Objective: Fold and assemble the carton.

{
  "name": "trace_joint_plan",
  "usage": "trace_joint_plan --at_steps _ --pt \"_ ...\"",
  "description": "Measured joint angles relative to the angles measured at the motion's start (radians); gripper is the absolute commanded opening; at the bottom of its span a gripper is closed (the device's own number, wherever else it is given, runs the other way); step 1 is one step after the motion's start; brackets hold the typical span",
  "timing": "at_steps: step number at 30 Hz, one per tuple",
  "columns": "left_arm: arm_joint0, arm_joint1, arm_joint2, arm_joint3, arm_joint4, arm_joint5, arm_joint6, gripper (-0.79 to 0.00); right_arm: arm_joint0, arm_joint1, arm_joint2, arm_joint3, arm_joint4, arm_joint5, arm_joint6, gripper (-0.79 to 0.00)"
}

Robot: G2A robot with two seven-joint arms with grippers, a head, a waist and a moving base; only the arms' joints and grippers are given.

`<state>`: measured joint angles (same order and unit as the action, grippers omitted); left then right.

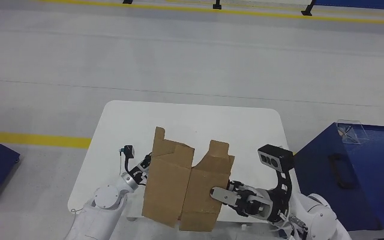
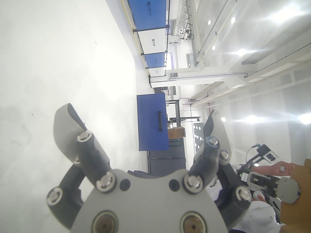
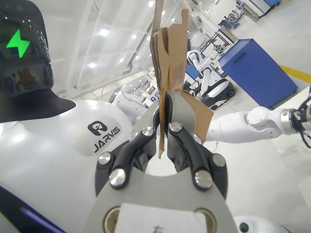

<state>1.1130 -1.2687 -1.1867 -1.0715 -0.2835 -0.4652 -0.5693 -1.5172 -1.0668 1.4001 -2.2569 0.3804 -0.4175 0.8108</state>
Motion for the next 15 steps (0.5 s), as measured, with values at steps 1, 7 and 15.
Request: trace_joint_plan --at_steps 1,7,15 --pt "0.000 0.000 0.000 0.000 0.000 0.000 0.000 0.000 0.001 0.000 0.002 -0.012 -0.017 0.003 -0.015 -0.785" --pt "0.000 0.000 0.000 0.000 0.000 0.000 0.000 0.000 0.003 -0.001 0.004 -0.016 -0.026 0.001 -0.025 -0.785" --pt "0.000 0.000 0.000 0.000 0.000 0.000 0.000 0.000 0.003 -0.001 0.004 -0.016 -0.026 0.001 -0.025 -0.785"
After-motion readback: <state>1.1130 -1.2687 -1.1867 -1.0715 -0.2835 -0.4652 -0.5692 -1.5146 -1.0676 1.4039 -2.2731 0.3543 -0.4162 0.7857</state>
